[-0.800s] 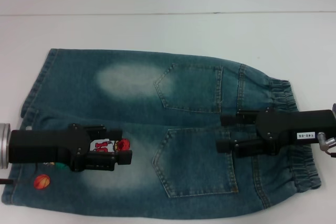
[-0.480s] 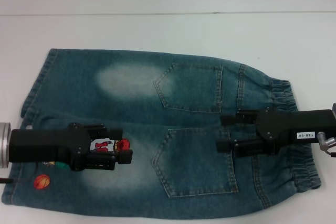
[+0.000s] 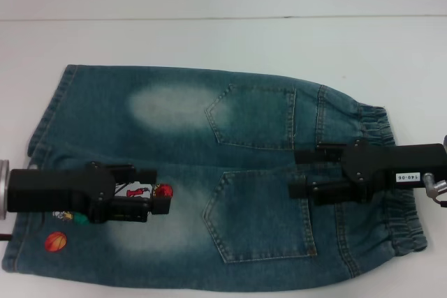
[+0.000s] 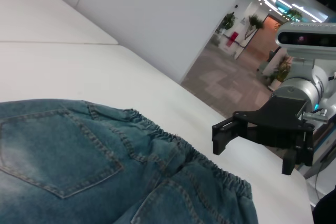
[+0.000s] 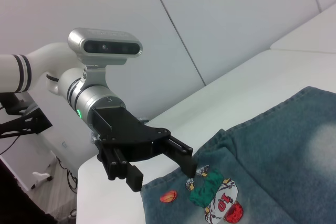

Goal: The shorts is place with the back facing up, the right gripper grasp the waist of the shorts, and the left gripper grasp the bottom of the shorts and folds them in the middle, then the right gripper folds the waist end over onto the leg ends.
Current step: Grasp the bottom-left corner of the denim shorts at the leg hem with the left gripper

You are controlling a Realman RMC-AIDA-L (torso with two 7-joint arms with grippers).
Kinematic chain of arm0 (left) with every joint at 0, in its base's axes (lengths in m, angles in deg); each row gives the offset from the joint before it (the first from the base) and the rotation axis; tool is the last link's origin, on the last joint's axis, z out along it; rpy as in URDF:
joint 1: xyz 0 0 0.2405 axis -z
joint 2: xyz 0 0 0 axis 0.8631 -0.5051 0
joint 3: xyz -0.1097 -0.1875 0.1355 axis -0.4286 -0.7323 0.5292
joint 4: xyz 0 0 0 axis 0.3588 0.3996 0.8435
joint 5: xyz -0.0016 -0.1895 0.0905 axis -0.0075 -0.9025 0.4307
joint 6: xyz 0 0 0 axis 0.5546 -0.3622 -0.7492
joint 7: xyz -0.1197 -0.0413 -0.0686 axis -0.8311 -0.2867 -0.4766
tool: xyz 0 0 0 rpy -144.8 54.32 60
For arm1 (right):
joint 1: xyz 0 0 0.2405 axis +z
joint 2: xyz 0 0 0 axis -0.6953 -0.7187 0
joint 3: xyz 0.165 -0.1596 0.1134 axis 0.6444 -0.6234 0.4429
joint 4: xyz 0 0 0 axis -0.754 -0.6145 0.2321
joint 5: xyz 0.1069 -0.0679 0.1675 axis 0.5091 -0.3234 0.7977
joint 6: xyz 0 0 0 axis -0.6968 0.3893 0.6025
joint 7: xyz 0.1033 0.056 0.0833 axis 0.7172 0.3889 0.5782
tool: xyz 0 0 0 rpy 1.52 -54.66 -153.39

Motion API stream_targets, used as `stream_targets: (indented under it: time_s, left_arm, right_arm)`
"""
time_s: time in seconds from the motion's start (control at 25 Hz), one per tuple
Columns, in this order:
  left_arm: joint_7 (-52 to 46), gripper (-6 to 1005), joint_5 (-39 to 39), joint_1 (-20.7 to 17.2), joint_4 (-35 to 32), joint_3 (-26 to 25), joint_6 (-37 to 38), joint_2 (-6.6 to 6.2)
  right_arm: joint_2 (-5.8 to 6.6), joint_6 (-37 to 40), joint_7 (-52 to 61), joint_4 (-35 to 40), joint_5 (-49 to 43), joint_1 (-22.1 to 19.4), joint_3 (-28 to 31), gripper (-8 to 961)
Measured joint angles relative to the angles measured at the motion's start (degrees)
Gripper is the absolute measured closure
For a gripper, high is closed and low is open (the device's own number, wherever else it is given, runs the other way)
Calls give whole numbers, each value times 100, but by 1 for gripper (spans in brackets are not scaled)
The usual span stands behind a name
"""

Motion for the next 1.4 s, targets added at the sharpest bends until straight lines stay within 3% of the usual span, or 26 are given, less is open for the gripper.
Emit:
stream_targets:
  time_s: [0.4, 0.92, 1.4]
  left_arm:
    - [-479, 159, 202, 46, -363, 62, 61, -153]
    - [-1240, 168, 979, 399, -664, 51, 107, -382]
    - [-1566, 166, 1379, 398, -854, 0, 49, -446]
  right_arm:
    - [-15, 32, 34, 0, 0, -2, 47, 38]
    - [-35, 48, 38, 0, 0, 10, 45, 38]
    - [-35, 49, 39, 0, 0, -29, 60, 38]
